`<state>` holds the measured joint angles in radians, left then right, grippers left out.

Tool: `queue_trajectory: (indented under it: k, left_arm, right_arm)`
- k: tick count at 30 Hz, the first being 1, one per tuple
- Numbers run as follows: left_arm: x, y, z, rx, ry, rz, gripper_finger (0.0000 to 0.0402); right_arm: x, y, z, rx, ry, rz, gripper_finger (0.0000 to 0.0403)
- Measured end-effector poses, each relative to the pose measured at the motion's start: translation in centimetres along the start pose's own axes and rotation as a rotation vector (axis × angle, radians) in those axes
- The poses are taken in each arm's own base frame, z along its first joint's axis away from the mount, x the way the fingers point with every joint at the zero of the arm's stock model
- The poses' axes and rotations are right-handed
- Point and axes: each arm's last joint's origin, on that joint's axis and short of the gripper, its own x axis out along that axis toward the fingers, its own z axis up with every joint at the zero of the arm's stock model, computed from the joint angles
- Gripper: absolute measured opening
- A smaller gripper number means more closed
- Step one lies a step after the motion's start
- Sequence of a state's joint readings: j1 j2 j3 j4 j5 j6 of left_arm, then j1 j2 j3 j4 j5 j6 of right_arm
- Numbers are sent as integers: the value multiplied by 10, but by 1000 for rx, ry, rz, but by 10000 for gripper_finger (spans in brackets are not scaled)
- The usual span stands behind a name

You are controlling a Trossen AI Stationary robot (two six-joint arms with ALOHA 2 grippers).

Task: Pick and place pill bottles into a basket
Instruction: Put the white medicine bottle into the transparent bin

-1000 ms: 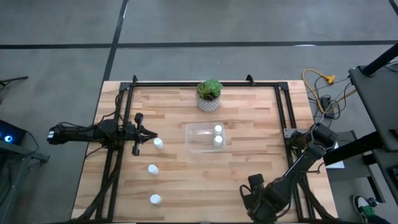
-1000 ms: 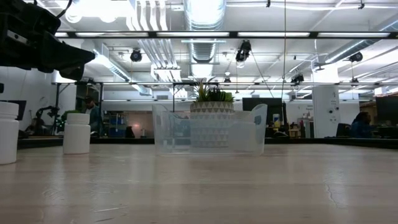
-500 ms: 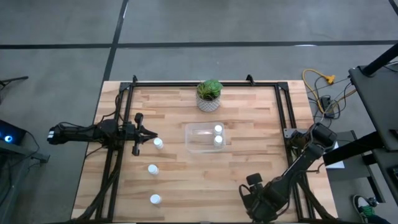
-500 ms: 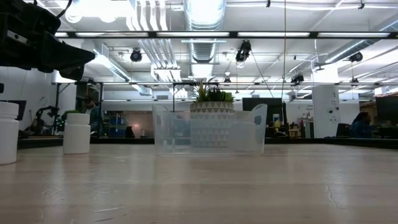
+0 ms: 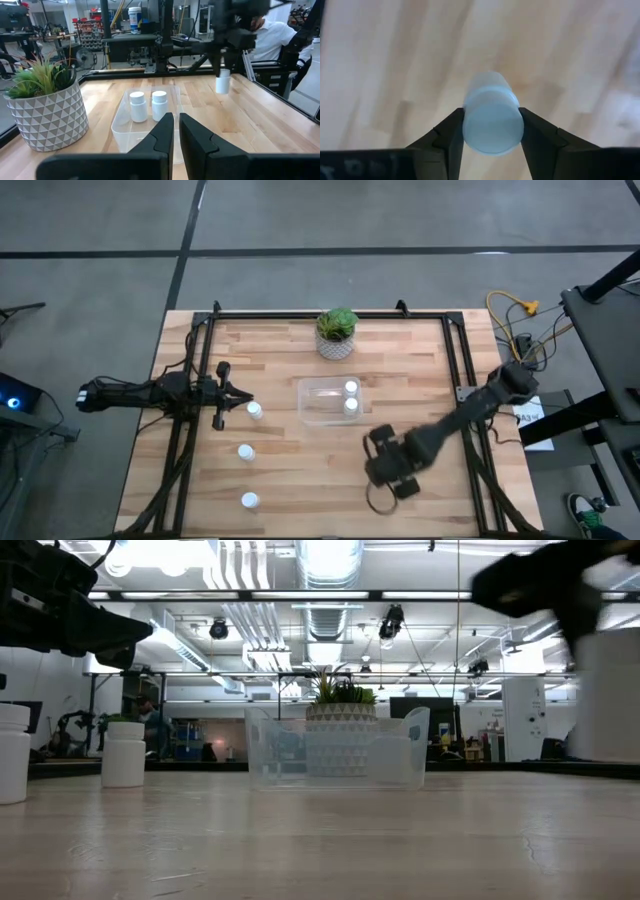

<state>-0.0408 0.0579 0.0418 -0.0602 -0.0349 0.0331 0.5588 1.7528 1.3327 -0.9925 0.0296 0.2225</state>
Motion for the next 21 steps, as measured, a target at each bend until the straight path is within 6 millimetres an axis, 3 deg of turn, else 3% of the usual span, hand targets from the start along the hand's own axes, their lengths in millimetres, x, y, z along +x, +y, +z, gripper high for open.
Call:
queue_trajectory:
  k: [7,21]
  left_arm:
    - [0,0,0,0,1,0,12]
    - [0,0,0,0,-1,0,12]
  right_arm:
    - [-25,-59,10,-5,-87,-21,147]
    - [-80,-142,32,13,-218,-53,147]
